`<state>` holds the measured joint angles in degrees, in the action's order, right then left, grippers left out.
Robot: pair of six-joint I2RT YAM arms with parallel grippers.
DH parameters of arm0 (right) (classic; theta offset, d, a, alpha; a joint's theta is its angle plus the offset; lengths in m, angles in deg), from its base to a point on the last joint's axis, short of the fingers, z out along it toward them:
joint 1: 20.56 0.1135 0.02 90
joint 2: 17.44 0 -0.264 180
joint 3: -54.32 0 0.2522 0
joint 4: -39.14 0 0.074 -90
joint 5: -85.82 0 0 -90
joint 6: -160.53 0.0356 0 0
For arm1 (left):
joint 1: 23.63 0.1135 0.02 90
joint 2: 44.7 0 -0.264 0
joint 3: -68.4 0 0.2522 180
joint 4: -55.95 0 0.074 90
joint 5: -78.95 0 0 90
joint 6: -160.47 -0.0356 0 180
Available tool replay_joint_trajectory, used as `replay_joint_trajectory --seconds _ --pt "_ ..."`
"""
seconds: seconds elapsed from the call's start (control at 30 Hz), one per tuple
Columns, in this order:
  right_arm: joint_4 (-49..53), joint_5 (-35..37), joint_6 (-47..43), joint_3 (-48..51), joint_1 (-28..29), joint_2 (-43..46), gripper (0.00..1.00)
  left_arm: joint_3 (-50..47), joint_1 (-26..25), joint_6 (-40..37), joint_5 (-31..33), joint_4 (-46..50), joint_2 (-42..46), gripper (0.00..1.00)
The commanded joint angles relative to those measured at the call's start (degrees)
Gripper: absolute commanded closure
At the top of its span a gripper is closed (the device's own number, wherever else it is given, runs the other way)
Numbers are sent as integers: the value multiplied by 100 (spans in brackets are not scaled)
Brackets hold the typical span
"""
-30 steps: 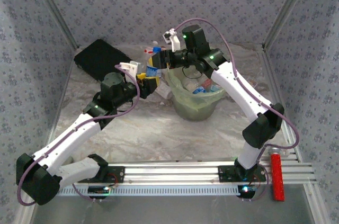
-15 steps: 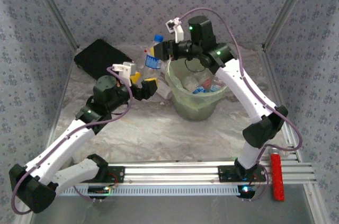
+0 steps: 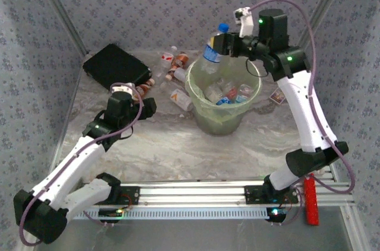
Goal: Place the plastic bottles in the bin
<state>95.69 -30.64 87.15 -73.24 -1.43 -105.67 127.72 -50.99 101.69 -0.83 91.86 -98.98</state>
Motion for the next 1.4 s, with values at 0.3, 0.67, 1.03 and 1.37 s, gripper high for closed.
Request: replay_joint_trajectory --seconds 0.3,0.67,1.03,1.37 --pt "873 -38 -344 754 -393 -197 55 104 147 71 306 716 -792 9" --pt "449 -444 -265 1428 -141 -829 55 146 204 -64 342 813 -854 8" --pt "-274 -755 140 2315 7 -1135 54 358 213 -204 322 820 -1129 8" --pt "-393 -608 222 2633 55 -1024 38 1064 213 -651 634 1071 -1783 8"
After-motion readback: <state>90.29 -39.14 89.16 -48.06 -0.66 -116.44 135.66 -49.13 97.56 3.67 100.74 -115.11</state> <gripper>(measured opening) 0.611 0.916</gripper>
